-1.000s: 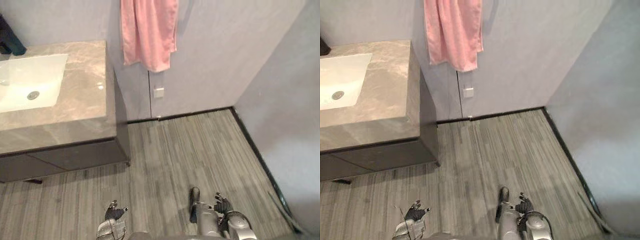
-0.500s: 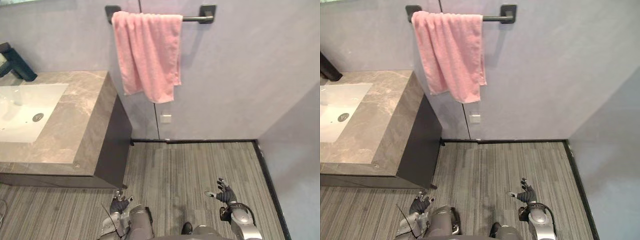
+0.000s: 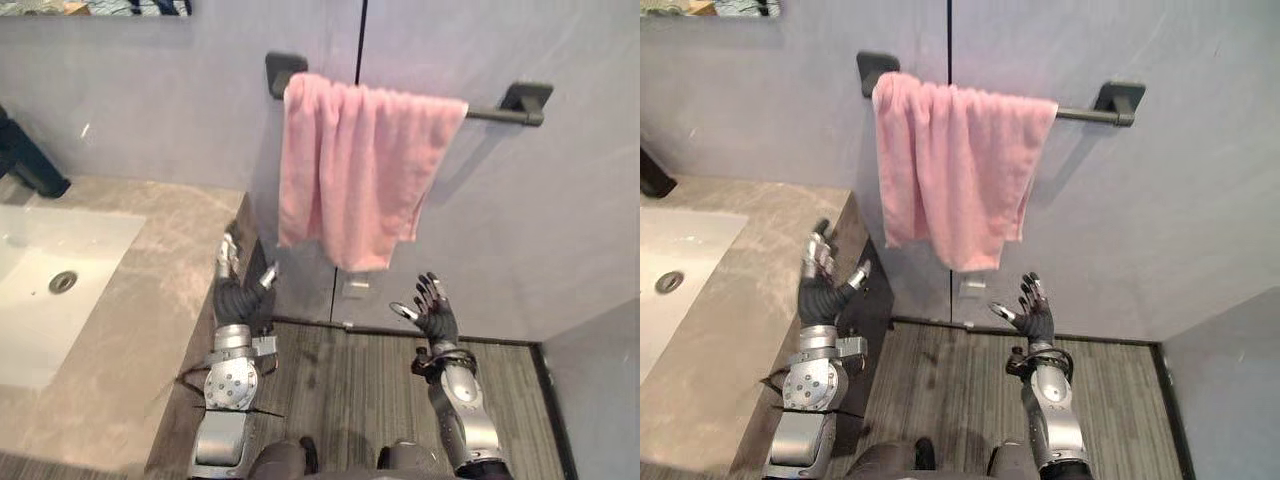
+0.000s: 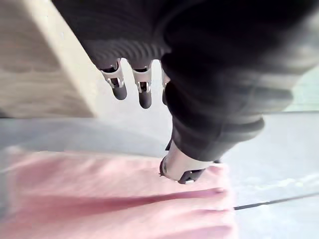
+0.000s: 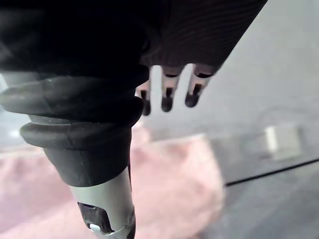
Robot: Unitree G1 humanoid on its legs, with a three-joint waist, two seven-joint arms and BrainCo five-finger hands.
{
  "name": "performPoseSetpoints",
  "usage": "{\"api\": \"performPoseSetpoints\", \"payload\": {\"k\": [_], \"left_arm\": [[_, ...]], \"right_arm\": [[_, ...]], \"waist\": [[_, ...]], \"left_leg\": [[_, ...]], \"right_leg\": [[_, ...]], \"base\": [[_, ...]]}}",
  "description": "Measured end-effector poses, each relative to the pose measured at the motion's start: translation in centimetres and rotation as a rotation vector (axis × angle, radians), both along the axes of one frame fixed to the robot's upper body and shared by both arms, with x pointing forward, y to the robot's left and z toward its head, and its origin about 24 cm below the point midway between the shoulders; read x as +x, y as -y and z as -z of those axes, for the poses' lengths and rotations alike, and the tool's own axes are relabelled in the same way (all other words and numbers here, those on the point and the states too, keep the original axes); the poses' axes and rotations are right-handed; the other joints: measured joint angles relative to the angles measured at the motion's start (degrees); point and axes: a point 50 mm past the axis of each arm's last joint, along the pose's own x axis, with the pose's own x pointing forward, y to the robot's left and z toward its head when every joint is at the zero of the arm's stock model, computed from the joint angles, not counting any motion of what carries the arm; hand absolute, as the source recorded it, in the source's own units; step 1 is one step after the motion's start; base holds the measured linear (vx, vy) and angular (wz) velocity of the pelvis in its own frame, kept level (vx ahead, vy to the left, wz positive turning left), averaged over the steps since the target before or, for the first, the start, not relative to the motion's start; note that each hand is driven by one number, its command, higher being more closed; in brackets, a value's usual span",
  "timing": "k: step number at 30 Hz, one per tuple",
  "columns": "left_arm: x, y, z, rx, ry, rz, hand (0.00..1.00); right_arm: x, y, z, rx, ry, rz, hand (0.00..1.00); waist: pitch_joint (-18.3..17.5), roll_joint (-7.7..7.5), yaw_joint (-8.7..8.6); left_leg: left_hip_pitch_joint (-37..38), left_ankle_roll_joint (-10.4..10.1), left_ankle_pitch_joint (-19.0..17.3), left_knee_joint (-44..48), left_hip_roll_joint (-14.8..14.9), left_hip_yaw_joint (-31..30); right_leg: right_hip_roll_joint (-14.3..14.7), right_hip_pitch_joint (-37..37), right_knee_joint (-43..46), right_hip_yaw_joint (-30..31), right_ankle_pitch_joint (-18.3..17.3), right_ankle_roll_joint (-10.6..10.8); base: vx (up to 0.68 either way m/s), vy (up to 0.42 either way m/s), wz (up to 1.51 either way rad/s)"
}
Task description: Organize washtable
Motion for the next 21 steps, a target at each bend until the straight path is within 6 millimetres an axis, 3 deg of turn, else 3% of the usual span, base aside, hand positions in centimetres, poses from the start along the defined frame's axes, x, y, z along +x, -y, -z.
{"api": "performPoseSetpoints", "payload": {"k": [2, 3, 5, 6, 9, 11, 14, 17, 18, 19, 21], "left_arm": [[0.0, -0.3, -1.0, 0.076, 0.068, -0.104, 0.0], [-0.1, -0.5, -1.2, 0.109, 0.084, -0.167, 0.0], [-0.6, -0.9, -0.5, 0.146, 0.068, -0.253, 0.0], [-1.2, -0.8, 0.4, 0.128, 0.023, -0.279, 0.0], [-2.5, -0.8, 1.7, 0.115, -0.048, -0.287, 0.0], [-2.6, -0.6, 2.1, 0.102, -0.079, -0.244, 0.0], [-2.6, -0.6, 2.2, 0.068, -0.101, -0.193, 0.0], [-2.5, -0.6, 2.0, 0.04, -0.096, -0.157, 0.0], [-2.4, -0.5, 1.7, 0.033, -0.087, -0.139, 0.0], [-2.5, -0.4, 1.4, 0.017, -0.071, -0.126, 0.0], [-2.5, -0.4, 1.2, 0.016, -0.069, -0.109, 0.0]], "right_arm": [[0.1, -0.3, -1.6, 0.007, 0.088, -0.009, 0.0], [-0.2, -0.2, -2.1, 0.012, 0.112, -0.001, 0.0], [-1.1, -0.3, -1.3, 0.039, 0.089, 0.0, 0.0], [-1.8, -0.1, -0.6, 0.034, 0.054, -0.003, 0.0], [-2.1, 0.2, -0.3, 0.052, 0.039, -0.014, 0.0], [-2.4, 0.2, -0.1, 0.07, 0.035, -0.013, 0.0], [-2.8, 0.3, -0.4, 0.097, 0.047, -0.017, 0.0], [-2.5, 0.2, -0.9, 0.106, 0.07, -0.026, 0.0], [-2.4, 0.2, -1.0, 0.106, 0.075, -0.025, 0.0], [-2.1, 0.5, -1.1, 0.1, 0.084, -0.02, 0.0], [-2.0, 0.4, -1.3, 0.103, 0.09, -0.019, 0.0]], "waist": [[-0.34, 0.4, -0.91], [-0.61, -0.04, -0.94], [-1.74, -1.66, -1.0], [-2.29, 0.15, -0.82], [-2.69, 1.03, -0.52], [-2.71, 1.02, -0.65], [-2.76, 1.05, 0.81], [-2.84, 0.41, 0.8], [-2.78, 0.07, 0.81], [-3.68, 1.32, 0.96], [-4.46, 1.12, 0.7]], "left_leg": [[1.07, -1.47, -0.6, 0.02, 1.14, -0.58], [2.35, -3.25, -1.64, 0.49, 1.24, -0.87], [3.86, -5.92, -4.17, 2.62, 0.62, -3.08], [4.38, -6.29, -4.67, 3.33, 2.75, -4.69], [4.2, -7.38, -4.21, 3.34, 4.83, -8.25], [3.96, -8.04, -3.82, 3.64, 5.52, -10.52], [4.58, -8.6, -3.46, 4.5, 6.21, -11.8], [2.06, -9.25, -3.41, 8.48, 5.42, -13.52], [1.35, -7.79, -4.28, 7.01, 5.5, -13.16], [2.11, -8.95, -2.06, 1.06, 6.42, -13.2], [2.55, -9.27, -1.9, -1.94, 6.28, -12.72]], "right_leg": [[1.91, -1.36, -11.95, 1.22, 2.27, -1.71], [3.08, -1.16, -19.25, 3.24, 6.71, -2.12], [3.09, 0.45, -24.03, 5.46, 17.14, -3.2], [4.64, 2.94, -25.23, 3.94, 17.12, -3.6], [6.48, 5.7, -28.07, 0.46, 16.04, -5.12], [7.13, 7.57, -29.45, -2.04, 15.65, -5.74], [8.09, 10.75, -31.83, -3.07, 15.55, -5.9], [6.89, 12.09, -33.66, -3.55, 15.63, -5.96], [6.3, 11.83, -33.44, -3.61, 15.79, -5.73], [6.92, 10.95, -33.53, -3.02, 16.08, -5.22], [6.89, 10.93, -35.75, -2.07, 17.66, -4.35]], "base": [[0.31, -0.076, 0.21], [0.31, -0.102, 0.31], [0.34, -0.168, 0.48], [0.33, -0.185, 0.48], [0.26, -0.197, 0.4], [0.17, -0.166, 0.68], [0.09, -0.097, 0.34], [0.0, 0.0, 0.26], [-0.08, 0.071, -0.04], [-0.08, 0.071, -0.14], [-0.08, 0.105, -0.24]]}}
